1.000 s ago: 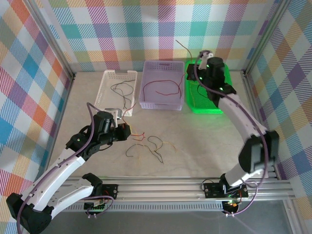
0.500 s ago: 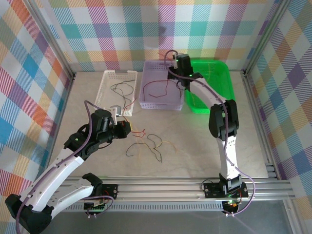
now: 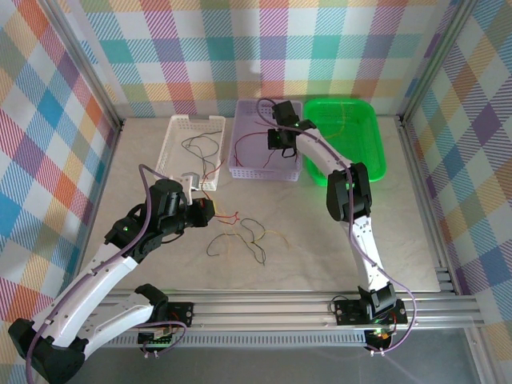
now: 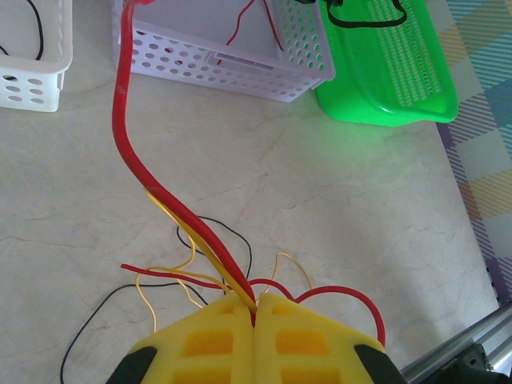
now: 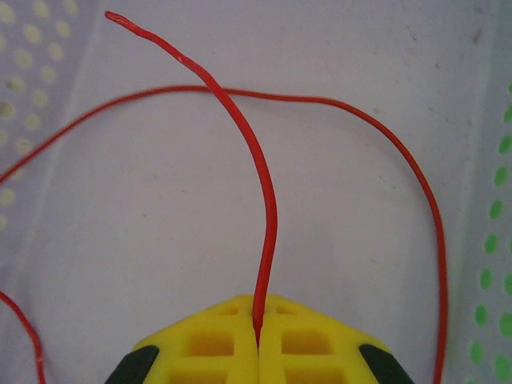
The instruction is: Untangle the cables
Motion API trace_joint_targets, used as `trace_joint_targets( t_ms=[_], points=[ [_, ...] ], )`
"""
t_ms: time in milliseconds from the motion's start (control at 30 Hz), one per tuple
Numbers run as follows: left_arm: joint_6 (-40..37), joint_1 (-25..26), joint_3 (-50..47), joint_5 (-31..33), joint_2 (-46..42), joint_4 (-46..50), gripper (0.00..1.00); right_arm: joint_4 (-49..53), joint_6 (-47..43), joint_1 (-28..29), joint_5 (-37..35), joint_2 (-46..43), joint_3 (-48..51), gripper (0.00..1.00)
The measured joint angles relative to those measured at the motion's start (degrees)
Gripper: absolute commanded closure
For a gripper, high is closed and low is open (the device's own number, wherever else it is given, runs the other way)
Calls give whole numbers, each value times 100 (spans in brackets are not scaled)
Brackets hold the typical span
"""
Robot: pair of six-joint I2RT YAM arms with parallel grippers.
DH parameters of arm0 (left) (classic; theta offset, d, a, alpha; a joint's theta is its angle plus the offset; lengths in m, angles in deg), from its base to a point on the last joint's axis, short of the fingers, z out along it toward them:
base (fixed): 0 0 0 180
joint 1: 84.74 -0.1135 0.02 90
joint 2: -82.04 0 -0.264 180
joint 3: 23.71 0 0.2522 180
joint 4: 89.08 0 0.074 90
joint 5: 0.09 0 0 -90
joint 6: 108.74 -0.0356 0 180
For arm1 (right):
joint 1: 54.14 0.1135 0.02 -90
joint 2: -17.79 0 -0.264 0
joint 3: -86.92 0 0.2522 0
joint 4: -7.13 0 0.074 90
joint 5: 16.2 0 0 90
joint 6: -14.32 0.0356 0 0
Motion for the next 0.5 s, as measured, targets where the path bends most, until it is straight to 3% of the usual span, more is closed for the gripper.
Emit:
trace_joint_targets(
  t_ms=[133,500],
  points=[
    [0,0,0,0,0,0,100,260,98,-44,55,9,-48,78],
    [0,0,0,-2,2,0,100,579,122,-46,240,-33,-136,64]
  ],
)
